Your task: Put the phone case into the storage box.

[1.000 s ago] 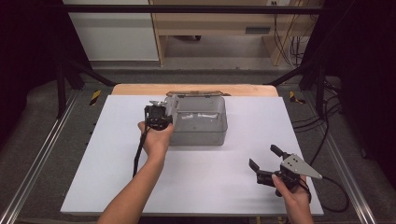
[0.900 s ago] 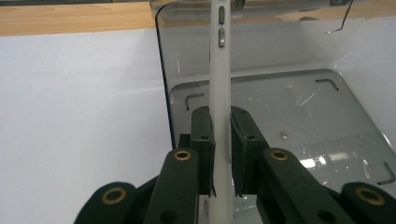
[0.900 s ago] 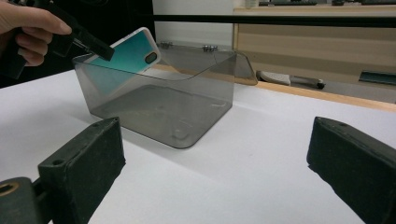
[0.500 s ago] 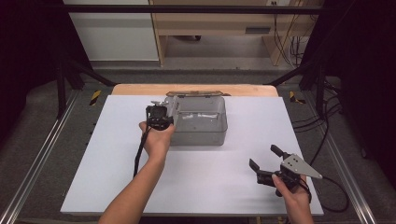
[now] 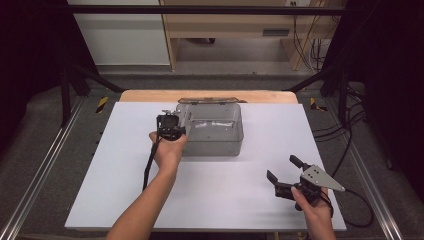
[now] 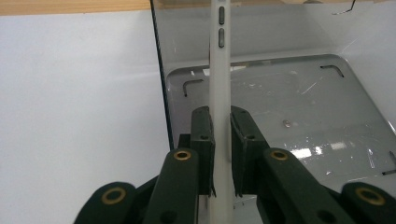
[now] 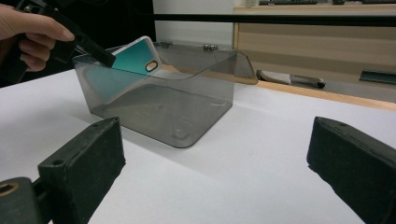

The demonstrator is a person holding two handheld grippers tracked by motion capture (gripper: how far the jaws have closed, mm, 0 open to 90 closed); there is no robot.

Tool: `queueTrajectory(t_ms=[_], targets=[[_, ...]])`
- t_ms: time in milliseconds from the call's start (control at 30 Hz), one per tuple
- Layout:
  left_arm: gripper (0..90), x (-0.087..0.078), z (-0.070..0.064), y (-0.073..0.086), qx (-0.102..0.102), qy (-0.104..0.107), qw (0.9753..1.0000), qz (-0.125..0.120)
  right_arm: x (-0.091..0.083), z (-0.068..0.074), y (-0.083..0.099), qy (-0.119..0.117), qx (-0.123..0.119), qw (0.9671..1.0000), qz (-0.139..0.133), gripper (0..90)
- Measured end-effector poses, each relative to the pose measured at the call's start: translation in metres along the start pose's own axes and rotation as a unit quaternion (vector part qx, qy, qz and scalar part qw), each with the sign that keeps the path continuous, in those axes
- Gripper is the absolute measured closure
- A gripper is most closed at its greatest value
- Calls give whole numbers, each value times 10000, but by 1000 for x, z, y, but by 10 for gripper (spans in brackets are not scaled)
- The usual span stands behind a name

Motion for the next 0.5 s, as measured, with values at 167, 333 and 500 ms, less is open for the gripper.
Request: queueTrajectory(t_ms=[167,333,500], targets=[[811,1,-1,0,15,-7,10000,3,0,0,0,8,1,10000,-13,42],[811,2,-2,1,33,-12,10000,25,-1,0,0,7,31,10000,1,41],[811,2,-4,1,47,-21,10000,65,-1,0,0,6,30,10000,-12,41]])
Point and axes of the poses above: each handheld gripper's, and its own axes: x roughly forward along the jaws, y roughly out of its underside, z roughly to its left, the point moved 2 cm from there along x, roughly forward along the jaws, and after that the axes turned 3 degrees about y, right-handed, at the moved point
